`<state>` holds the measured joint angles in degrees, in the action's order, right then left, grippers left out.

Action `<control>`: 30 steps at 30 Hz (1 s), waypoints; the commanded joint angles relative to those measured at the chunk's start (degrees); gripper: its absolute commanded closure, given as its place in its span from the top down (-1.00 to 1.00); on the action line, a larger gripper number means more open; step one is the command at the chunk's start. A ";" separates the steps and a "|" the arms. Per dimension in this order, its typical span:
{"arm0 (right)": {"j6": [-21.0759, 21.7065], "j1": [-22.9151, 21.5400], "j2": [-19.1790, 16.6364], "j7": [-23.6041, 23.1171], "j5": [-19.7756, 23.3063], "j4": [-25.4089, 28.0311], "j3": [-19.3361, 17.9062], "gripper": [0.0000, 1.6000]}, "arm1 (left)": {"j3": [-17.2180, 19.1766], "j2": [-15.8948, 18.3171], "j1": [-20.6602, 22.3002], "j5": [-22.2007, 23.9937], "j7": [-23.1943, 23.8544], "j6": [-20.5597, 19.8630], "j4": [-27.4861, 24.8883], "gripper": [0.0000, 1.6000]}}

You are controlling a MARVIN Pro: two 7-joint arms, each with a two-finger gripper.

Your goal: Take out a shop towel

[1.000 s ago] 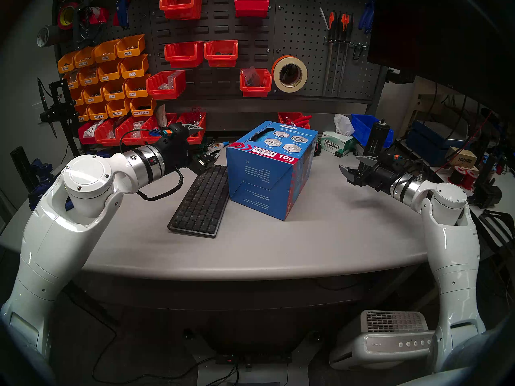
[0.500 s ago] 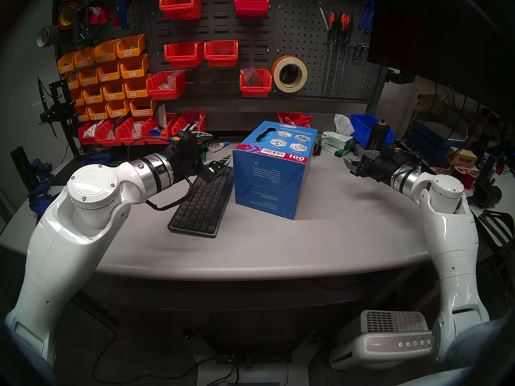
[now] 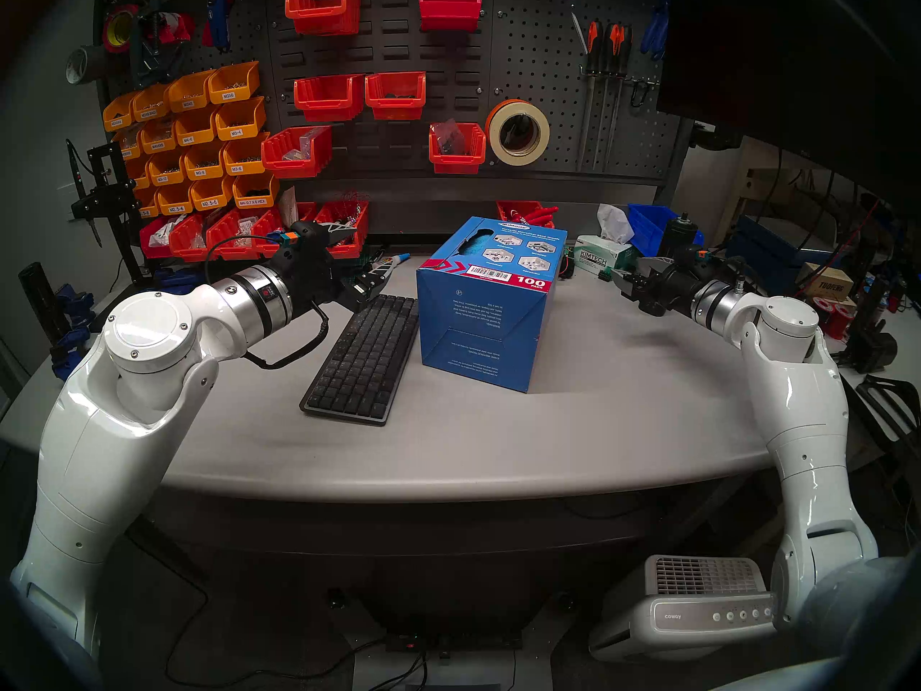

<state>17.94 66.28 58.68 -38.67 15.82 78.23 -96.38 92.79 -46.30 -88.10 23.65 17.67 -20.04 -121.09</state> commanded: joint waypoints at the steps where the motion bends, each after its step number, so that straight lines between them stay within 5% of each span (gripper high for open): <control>1: -1.19 -6.56 -0.46 0.45 0.03 -1.52 0.75 1.00 | 7.66 1.08 -0.87 0.09 -1.98 0.39 -2.20 1.00; 17: -2.23 -12.20 -0.06 0.89 -0.21 -6.83 4.08 1.00 | 18.60 -0.31 -8.76 3.97 -0.03 -0.51 -8.20 1.00; 30: -3.66 -16.51 0.06 0.37 -1.22 -11.33 7.43 1.00 | 26.54 -4.45 -19.01 10.39 8.67 -3.52 -10.32 1.00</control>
<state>15.95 55.22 58.96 -37.92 15.17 67.24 -89.31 114.40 -48.66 -102.63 31.08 23.07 -22.99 -129.20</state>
